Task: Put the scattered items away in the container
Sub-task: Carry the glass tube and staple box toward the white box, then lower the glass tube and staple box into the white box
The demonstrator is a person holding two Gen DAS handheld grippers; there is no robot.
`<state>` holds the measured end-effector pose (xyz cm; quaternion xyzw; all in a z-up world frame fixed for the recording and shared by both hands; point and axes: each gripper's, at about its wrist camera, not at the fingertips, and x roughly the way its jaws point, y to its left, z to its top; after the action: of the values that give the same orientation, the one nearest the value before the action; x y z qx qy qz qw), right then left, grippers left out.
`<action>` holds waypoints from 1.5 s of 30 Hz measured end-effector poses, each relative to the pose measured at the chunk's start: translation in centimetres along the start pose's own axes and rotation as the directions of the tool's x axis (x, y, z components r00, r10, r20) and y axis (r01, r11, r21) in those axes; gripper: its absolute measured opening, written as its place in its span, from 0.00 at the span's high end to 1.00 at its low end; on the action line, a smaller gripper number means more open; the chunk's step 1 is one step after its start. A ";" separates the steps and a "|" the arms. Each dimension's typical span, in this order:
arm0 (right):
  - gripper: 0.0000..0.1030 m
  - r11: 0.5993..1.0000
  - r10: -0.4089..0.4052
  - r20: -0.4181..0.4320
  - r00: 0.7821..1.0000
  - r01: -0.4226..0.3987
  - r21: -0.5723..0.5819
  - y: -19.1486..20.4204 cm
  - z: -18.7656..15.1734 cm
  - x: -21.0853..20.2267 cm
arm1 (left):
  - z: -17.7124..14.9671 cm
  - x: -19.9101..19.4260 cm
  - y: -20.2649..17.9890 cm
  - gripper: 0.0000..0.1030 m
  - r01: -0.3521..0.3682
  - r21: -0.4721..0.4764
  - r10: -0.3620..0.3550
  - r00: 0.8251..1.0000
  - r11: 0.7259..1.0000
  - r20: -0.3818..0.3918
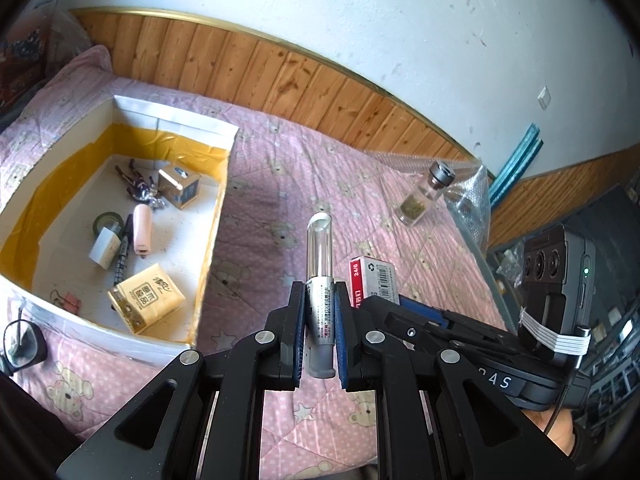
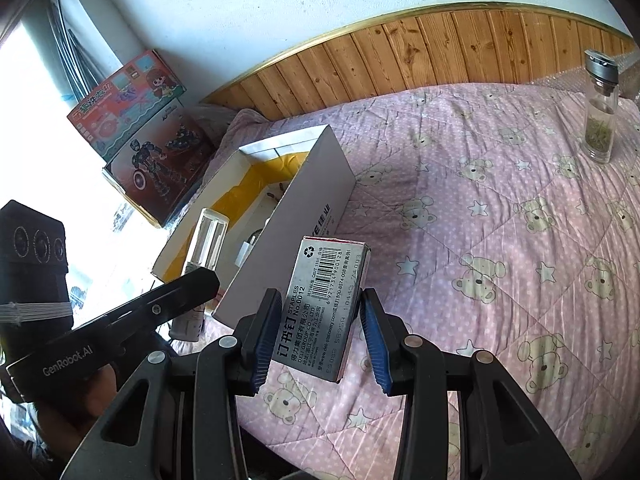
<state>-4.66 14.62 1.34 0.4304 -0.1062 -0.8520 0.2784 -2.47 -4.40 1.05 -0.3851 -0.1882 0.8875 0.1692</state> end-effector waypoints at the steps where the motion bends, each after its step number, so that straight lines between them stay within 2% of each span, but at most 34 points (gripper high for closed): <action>1: 0.59 1.000 0.001 0.001 1.000 -0.001 -0.004 0.3 0.1 0.1 | 0.1 -0.2 0.3 0.88 0.002 -0.005 -0.002 1.000 1.000 0.003; 22: 0.59 0.996 0.046 -0.011 0.999 -0.046 -0.080 5.6 1.9 2.0 | 1.5 -3.7 5.4 0.88 -0.021 -0.091 0.029 0.996 0.996 0.083; 45: 0.59 0.986 0.096 -0.023 0.995 -0.098 -0.136 9.8 4.4 4.6 | 4.0 -6.8 11.2 0.88 -0.101 -0.155 0.124 0.982 0.983 0.144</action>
<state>-6.55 3.68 5.02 0.4116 -0.0660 -0.8392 0.3492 -2.85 -17.98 2.59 -0.3374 -0.2435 0.9063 0.0747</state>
